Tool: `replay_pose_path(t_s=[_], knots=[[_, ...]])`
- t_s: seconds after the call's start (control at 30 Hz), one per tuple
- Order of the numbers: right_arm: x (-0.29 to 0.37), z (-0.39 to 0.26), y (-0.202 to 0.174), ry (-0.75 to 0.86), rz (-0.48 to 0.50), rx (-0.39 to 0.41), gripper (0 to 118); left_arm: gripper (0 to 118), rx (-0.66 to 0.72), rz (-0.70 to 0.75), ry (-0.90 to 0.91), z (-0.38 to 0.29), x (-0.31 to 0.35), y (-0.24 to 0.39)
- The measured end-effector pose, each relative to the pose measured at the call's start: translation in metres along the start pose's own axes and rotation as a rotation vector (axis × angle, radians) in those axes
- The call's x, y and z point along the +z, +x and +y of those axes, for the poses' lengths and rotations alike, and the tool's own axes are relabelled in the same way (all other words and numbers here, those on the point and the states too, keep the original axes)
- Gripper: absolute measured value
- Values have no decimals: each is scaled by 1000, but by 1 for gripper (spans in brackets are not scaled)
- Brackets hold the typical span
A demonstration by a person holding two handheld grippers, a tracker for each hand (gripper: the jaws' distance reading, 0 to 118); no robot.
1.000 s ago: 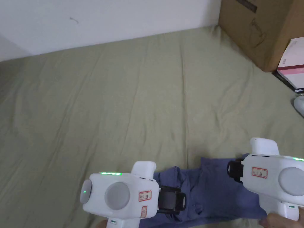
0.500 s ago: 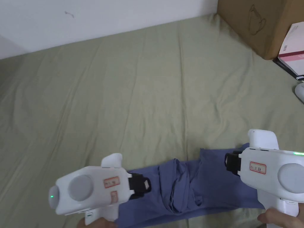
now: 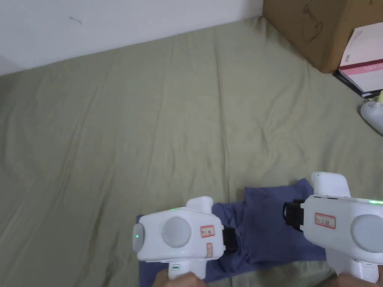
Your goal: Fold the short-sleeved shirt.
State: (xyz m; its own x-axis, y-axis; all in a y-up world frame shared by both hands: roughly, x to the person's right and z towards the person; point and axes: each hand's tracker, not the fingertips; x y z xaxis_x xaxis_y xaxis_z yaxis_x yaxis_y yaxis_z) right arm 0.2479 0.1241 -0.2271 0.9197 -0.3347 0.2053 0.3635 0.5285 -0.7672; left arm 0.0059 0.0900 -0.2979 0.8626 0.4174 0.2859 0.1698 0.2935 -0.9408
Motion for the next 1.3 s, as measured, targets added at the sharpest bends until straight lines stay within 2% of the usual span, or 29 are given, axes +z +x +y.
replay_pose_path(t_s=[0.07,0.17,0.23,0.4,0.5,0.63,0.73,0.83,0.87,0.93,0.97,1.0,1.1,1.27,1.3], knots=[[-2,1,-5,-1,1,9,1,4,-12,-40,-6,-3,-9,11],[0,2,-11,2,10,13,1,4,-29,-18,-12,-6,-13,10],[3,3,-17,6,17,24,1,4,39,-86,6,-3,0,7],[4,6,-33,6,16,74,1,4,19,-283,110,4,43,-11],[8,5,-42,7,32,92,1,4,30,-279,144,-5,68,-40],[5,3,-53,-8,19,134,1,4,170,-196,250,-21,99,-108],[4,2,-60,-20,27,151,1,4,316,-167,251,-40,110,-161],[1,0,-68,-31,26,166,1,6,305,-161,220,-53,107,-193],[-1,0,-71,-37,24,168,1,13,308,-154,193,-57,104,-198],[-5,-1,-75,-49,25,167,1,70,315,-191,194,-58,92,-204],[-6,0,-77,-56,27,164,1,95,325,-226,184,-59,85,-208],[-7,0,-78,-63,32,164,1,109,367,-275,192,-59,76,-212],[-7,0,-86,-77,22,207,1,111,481,-454,252,-59,59,-216],[-12,2,-90,-95,6,230,1,111,566,-586,252,-42,38,-229],[-13,2,-91,-98,3,229,1,111,525,-595,240,-40,35,-230]])
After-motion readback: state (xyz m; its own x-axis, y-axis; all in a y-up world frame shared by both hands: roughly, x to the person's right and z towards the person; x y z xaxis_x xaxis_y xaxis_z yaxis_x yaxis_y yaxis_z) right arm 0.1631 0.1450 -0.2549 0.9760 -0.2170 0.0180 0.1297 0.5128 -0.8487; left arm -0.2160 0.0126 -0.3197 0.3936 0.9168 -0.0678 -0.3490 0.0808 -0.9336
